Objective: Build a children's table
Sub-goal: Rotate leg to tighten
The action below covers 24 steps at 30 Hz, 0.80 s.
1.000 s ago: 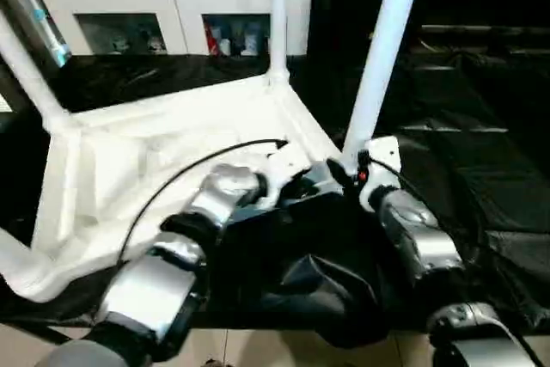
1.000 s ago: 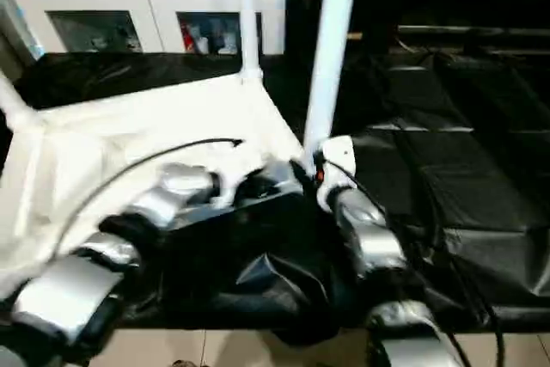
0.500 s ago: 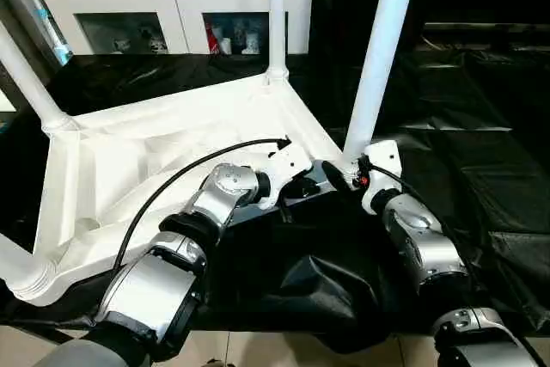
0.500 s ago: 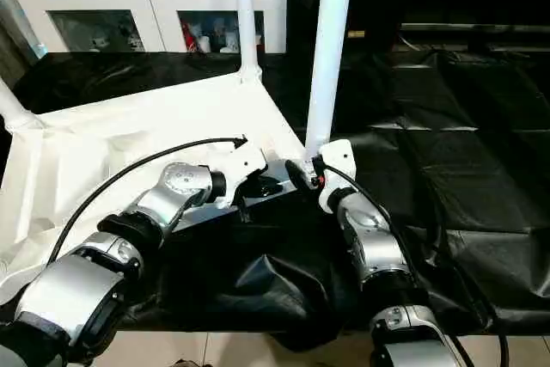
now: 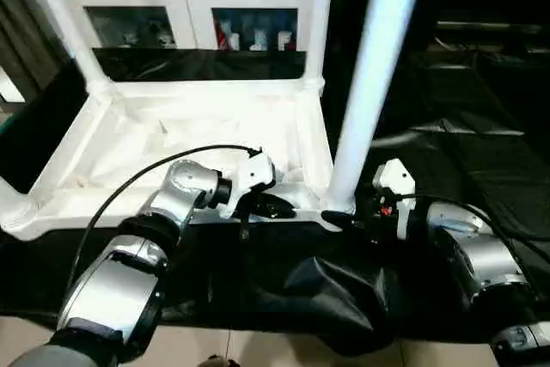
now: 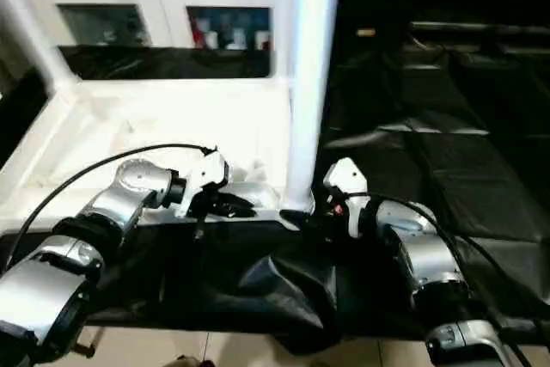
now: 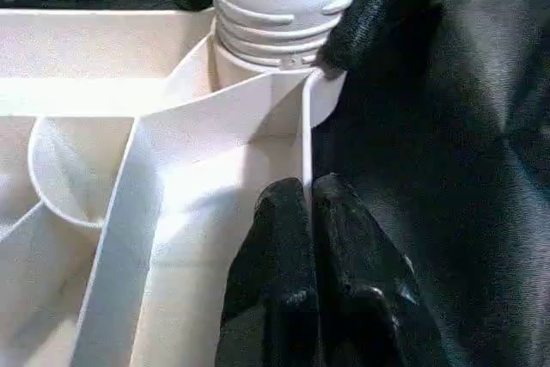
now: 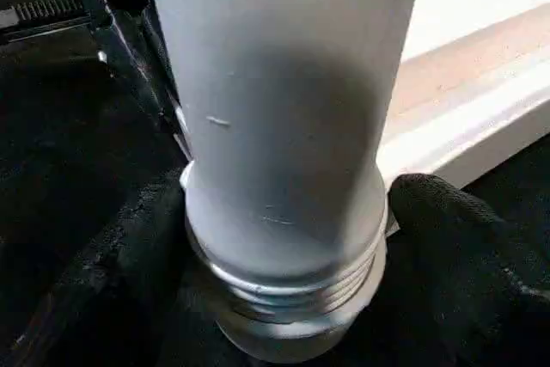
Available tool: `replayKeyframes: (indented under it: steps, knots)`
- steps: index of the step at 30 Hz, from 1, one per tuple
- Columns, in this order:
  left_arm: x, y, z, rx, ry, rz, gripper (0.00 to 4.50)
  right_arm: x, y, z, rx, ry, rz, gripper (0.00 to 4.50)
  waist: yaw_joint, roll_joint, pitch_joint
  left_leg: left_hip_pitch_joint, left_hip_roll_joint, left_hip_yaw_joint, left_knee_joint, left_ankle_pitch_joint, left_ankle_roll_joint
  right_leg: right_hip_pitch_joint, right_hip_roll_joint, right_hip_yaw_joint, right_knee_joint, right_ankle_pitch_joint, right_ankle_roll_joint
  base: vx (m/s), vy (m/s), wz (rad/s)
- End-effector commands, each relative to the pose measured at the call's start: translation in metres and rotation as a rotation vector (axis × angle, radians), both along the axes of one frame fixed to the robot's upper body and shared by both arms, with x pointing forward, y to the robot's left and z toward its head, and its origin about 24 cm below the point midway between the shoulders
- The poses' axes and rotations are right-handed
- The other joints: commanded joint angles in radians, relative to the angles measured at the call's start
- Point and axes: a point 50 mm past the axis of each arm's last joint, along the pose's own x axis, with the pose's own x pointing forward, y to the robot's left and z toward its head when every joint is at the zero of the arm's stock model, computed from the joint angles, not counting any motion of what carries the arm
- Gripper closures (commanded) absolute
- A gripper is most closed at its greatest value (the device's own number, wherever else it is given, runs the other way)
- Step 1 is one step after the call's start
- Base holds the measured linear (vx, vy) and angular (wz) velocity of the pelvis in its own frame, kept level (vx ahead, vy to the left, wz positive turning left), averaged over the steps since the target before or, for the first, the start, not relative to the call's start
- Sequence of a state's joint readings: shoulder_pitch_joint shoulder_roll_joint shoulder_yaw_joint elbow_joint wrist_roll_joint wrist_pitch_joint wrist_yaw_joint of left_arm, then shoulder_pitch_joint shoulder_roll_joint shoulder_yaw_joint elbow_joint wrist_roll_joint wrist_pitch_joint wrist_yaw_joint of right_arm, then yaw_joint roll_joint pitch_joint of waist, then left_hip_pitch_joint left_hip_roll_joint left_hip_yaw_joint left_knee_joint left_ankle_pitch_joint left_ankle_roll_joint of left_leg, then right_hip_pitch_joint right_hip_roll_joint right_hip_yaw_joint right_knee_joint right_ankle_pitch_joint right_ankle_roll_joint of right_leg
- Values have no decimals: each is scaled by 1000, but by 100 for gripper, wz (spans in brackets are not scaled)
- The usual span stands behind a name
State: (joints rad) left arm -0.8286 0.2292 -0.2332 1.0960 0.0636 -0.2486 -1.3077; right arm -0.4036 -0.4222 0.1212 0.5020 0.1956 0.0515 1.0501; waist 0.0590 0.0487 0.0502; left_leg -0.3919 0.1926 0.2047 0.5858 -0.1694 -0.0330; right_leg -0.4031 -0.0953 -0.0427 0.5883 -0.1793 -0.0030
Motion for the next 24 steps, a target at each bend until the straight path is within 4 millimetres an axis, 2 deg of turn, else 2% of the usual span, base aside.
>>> replayKeyframes:
  steps: [1, 2, 3, 4, 6, 7, 8, 12, 15, 16, 18, 20, 22, 24]
  knots:
    - [-1, -3, 5, -28, -16, -42, 450, 0, 1, 3, -5, 8, 26, 64, 3, -15, -69, 26, 42, -15, -66, -219, 86, 47, -46, 22, -54, -97, -290, 0, 0, 0]
    - [-1, -3, 5, -28, -16, -44, 450, 0, 1, 4, -3, 11, 28, 64, 3, -16, -69, 25, 40, -14, -64, -215, 89, 48, -47, 23, -54, -95, -289, 0, 0, 0]
    - [-1, -2, 5, -29, -17, -46, 450, -1, 1, 4, 0, 13, 31, 90, 4, -16, -69, 24, 40, -13, -63, -213, 91, 48, -49, 24, -54, -98, -287, 0, 0, 0]
    - [-2, -2, 5, -32, -17, -48, 450, -1, 1, 4, 7, 16, 31, 98, 5, -15, -70, 24, 39, -13, -62, -210, 91, 48, -50, 24, -54, -98, -286, 0, 0, 0]
    - [-2, -3, 5, -35, -17, -50, 450, -1, 3, 3, 16, 18, 31, 98, 5, -17, -69, 22, 39, -14, -62, -208, 92, 48, -50, 23, -55, -110, -281, 0, 0, 0]
    - [-2, -4, 5, -36, -17, -51, 450, -2, 4, 2, 19, 17, 30, 102, 4, -16, -69, 22, 39, -14, -62, -209, 90, 48, -50, 23, -56, -117, -278, 0, 0, 0]
    - [-2, -5, 5, -38, -20, -47, 450, -2, 5, 1, 25, 18, 28, 127, 3, -15, -69, 22, 38, -15, -63, -212, 87, 48, -48, 22, -56, -125, -276, 0, 0, 0]
    - [1, -6, 4, -35, -55, 9, 450, -2, 7, -3, 35, 20, -15, 149, 3, -15, -68, 24, 39, -15, -63, -221, 80, 46, -48, 23, -58, -136, -274, 0, 0, 0]
    - [7, -10, 3, -17, -93, 99, 450, 4, 7, -10, 20, 3, -156, 164, 1, -17, -66, 24, 38, -15, -65, -244, 66, 43, -49, 24, -62, -183, -263, 0, 0, 0]
    - [8, -12, 1, -15, -96, 134, 450, 6, 7, -14, 16, -3, -215, 166, -3, -20, -64, 25, 37, -16, -68, -264, 54, 41, -49, 24, -66, -222, -252, 0, 0, 0]
    - [10, -19, 0, -29, -97, 194, 450, 11, 10, -20, 21, -6, -342, 170, -11, -18, -62, 26, 36, -19, -71, -285, 31, 38, -50, 26, -71, -272, -234, 0, 0, 0]
    - [10, -29, -2, -33, -99, 224, 450, 16, 16, -24, 39, -4, -453, 172, -17, -20, -63, 27, 34, -20, -71, -289, 25, 38, -49, 27, -72, -278, -227, 0, 0, 0]
    - [11, -35, -3, -35, -98, 243, 450, 19, 20, -27, 53, 4, -507, 173, -24, -17, -62, 28, 33, -21, -73, -298, 21, 36, -47, 27, -74, -285, -221, 0, 0, 0]
    - [11, -55, -5, -46, -96, 296, 450, 24, 37, -32, 69, 27, -621, 173, -26, -14, -63, 29, 31, -20, -72, -300, 19, 35, -46, 28, -76, -279, -219, 0, 0, 0]
